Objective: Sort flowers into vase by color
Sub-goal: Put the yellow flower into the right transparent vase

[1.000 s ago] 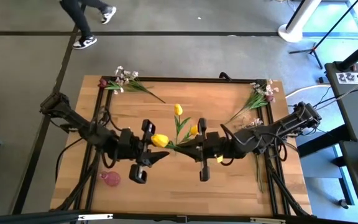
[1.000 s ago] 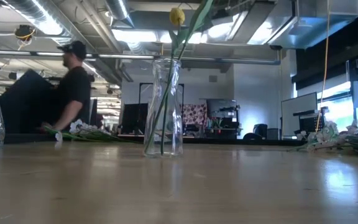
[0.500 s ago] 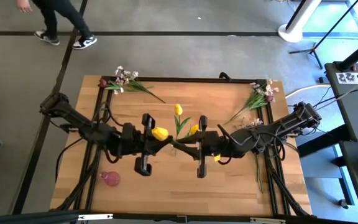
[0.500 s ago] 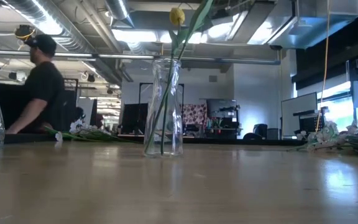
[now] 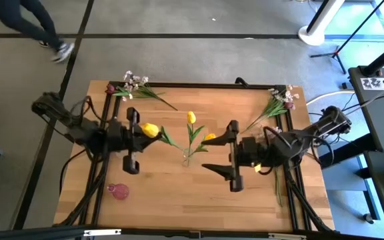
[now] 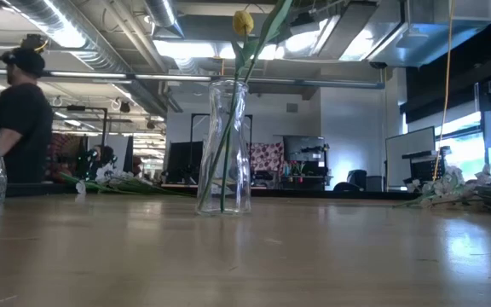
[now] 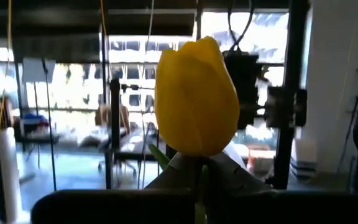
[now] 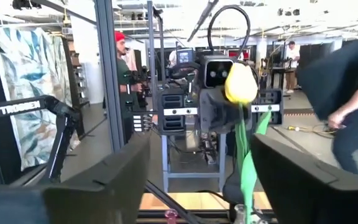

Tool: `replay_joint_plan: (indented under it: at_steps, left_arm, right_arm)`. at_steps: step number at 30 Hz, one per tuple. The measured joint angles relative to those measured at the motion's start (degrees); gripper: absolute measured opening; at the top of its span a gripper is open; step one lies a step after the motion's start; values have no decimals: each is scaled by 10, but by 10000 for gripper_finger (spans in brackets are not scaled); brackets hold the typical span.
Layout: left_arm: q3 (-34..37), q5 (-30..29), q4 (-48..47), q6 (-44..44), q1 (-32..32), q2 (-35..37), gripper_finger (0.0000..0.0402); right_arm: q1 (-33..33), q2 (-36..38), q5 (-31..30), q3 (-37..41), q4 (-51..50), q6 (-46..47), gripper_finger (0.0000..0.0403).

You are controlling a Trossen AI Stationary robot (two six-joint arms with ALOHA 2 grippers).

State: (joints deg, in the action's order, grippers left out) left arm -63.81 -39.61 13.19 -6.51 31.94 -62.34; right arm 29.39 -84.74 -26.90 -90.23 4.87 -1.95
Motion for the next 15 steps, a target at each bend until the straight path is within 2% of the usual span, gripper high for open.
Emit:
replay_joint_plan:
  at_steps: [3,6,15]
  left_arm:
    - [0,-41,-58,41,0,3,2]
    - [0,-89,-87,42,-10,-23,1]
    - [0,-64,-101,49,-63,-84,1]
  right_arm:
    - [3,13,-1,0,-10,0,301]
    - [11,19,-12,0,-17,-2,304]
    - [18,18,-21,0,-54,13,298]
